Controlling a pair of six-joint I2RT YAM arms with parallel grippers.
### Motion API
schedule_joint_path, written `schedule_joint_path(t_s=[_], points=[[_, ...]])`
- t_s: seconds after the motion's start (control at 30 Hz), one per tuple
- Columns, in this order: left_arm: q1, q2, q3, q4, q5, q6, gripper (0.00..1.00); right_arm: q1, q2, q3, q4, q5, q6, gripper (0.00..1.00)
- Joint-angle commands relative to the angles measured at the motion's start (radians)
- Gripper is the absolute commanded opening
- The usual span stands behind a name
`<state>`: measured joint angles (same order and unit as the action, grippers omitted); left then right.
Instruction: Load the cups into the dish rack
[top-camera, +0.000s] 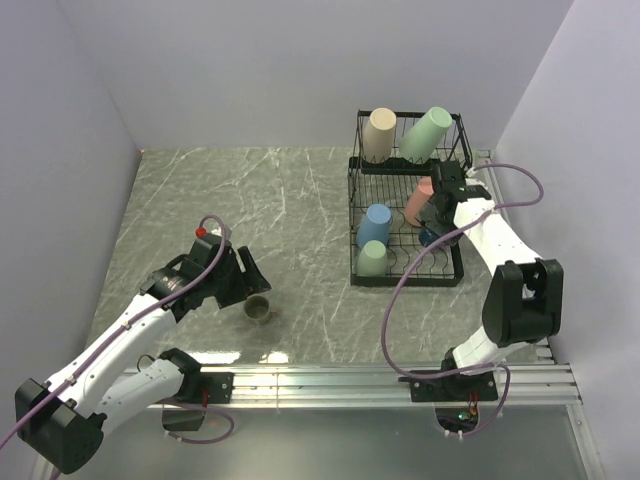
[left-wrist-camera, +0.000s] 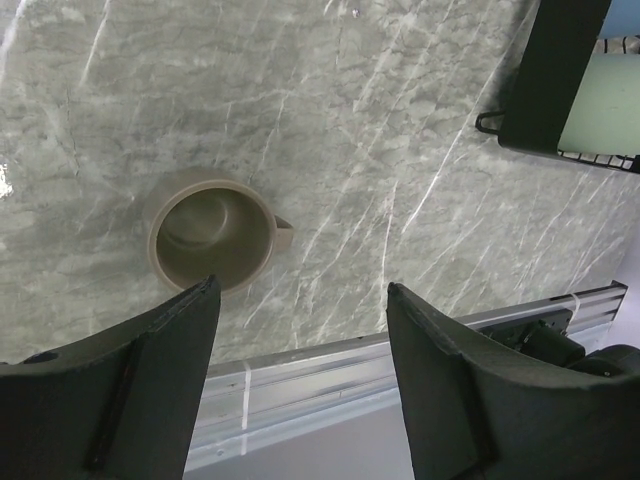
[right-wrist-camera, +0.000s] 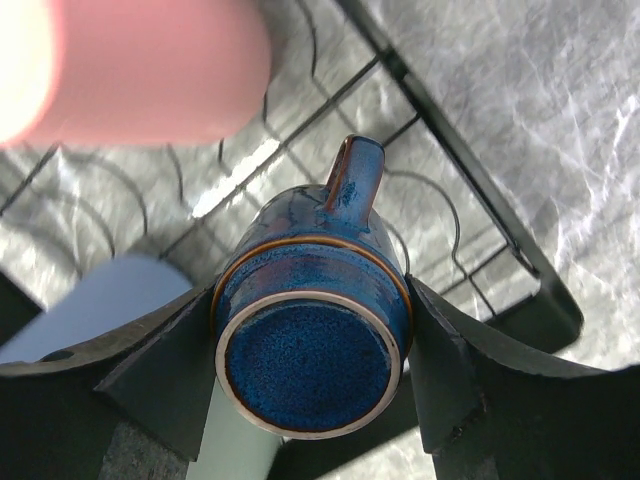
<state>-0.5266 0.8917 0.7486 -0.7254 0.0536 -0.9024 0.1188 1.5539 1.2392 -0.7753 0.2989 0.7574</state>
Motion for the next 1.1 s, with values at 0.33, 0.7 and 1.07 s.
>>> schedule_joint_path(t_s=[0.33,0.7,1.07], points=[[0.004,-0.022,0.061,-0.06,-0.037,0.036,0.72,-0.022,0.166,-0.012,0.11,0.048,0.054,0.0],[0.004,-0.042,0.048,-0.08,-0.035,0.045,0.72,-0.022,0.109,-0.046,0.105,0.045,0.062,0.37],[0.002,-0.043,0.029,-0.046,0.005,0.063,0.71,-0.024,-0.061,-0.109,0.125,-0.02,0.028,0.93]])
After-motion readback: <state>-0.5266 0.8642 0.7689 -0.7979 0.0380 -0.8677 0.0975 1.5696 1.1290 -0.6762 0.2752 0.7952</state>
